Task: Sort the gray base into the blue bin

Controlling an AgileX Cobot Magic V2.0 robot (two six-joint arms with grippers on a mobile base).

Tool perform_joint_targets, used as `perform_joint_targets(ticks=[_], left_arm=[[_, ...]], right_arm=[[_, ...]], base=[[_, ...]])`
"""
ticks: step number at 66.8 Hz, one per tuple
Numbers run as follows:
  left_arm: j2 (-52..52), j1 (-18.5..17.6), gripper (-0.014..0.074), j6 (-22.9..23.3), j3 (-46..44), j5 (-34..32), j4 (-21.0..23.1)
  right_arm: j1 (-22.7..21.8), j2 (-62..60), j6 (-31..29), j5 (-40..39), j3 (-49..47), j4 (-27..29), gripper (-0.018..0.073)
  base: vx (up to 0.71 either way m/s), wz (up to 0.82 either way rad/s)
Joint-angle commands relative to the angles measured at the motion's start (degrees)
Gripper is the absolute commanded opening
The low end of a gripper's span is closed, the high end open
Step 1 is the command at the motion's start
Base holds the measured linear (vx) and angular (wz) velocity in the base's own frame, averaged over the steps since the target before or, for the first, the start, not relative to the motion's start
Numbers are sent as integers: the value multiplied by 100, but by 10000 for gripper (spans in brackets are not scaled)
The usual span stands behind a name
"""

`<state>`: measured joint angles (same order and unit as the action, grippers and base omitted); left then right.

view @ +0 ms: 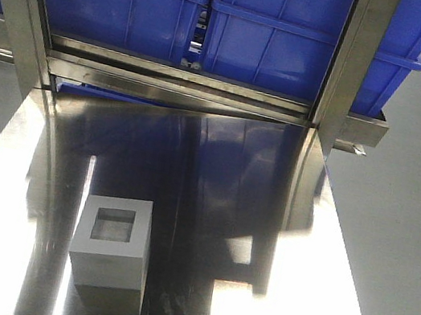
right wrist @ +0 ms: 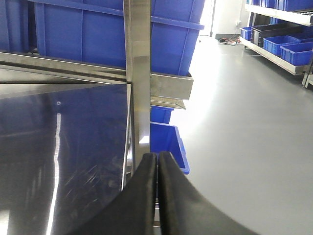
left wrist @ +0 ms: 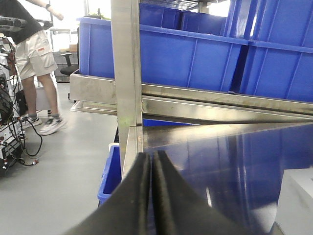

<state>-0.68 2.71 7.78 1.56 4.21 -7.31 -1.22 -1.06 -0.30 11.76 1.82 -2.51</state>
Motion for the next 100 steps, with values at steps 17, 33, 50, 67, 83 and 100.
perform_joint_targets(ticks=[17,33,50,67,83,100], left_arm=[[-92,-30,-8,6,-69,-391,-2],[-92,-30,-8,6,-69,-391,-2],[-92,-30,-8,6,-69,-391,-2],[-92,-29,-8,0,-69,-421,-48],[-92,-29,-8,0,-69,-421,-48],[-68,-29,-8,21,-462,-502,-3]], right_arm=[[-37,-41,-39,-448,29,-49,-5],[-37,-41,-39,-466,29,-49,-5],[-37,-41,-39,-466,29,-49,-5],[-37,-41,-39,-466,29,-49,-5],[-37,-41,-39,-466,29,-49,-5],[-37,-41,-39,-453,29,-49,-5]], base=[[0,0],[0,0],[0,0],[0,0],[0,0],[0,0]])
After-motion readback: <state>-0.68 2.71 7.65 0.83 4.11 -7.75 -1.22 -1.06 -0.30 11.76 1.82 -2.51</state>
